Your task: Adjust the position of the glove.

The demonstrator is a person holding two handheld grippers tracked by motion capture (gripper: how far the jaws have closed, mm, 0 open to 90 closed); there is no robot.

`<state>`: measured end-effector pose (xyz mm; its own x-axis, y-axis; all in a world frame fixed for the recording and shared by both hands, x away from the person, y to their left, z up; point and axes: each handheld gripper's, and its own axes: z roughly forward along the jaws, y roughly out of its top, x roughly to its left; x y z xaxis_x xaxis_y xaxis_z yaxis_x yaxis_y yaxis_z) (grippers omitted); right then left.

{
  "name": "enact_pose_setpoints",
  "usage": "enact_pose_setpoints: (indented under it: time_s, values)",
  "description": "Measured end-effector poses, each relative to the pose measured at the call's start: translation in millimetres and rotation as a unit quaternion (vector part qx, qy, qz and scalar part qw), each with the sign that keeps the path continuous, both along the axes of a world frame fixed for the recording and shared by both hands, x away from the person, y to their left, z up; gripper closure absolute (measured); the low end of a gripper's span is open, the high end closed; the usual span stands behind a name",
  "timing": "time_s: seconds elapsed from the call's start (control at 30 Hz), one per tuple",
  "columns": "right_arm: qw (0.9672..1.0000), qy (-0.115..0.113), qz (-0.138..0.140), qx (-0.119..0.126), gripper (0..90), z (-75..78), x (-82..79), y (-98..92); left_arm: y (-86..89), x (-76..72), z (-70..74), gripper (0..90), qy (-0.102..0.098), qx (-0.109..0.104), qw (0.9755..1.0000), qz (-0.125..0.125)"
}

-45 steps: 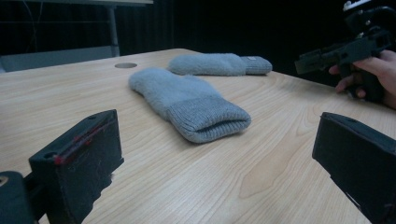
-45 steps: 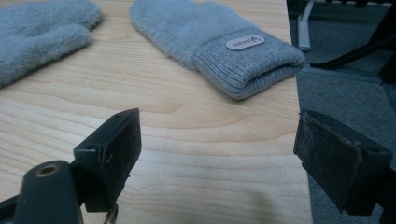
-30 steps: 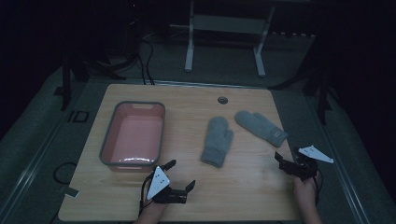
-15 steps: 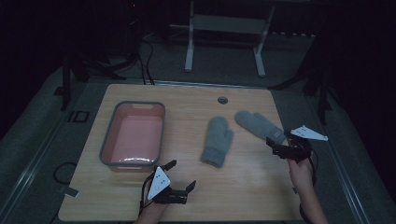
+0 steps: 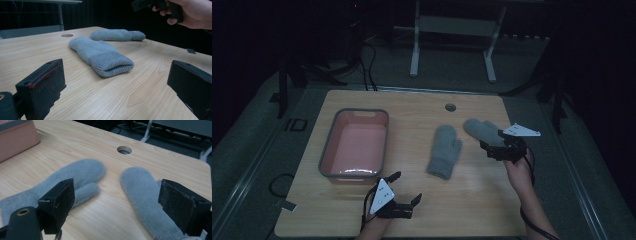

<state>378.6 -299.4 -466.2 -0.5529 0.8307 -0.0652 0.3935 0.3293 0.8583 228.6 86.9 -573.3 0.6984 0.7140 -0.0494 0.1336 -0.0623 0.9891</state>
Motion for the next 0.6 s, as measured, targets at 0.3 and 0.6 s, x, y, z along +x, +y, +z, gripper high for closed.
enact_pose_setpoints:
  time_s: [0.3,0.6]
  values:
    - [0.9978,0.02,0.062,0.011,13.7,-4.9,16.8,23.8,0.2,0.3,0.0,1.8,0.002,-0.001,1.0,-0.001]
    - [0.9952,0.036,0.09,0.009,12.4,-17.3,37.1,55.9,0.1,0.2,0.0,1.8,0.002,-0.002,1.0,-0.003]
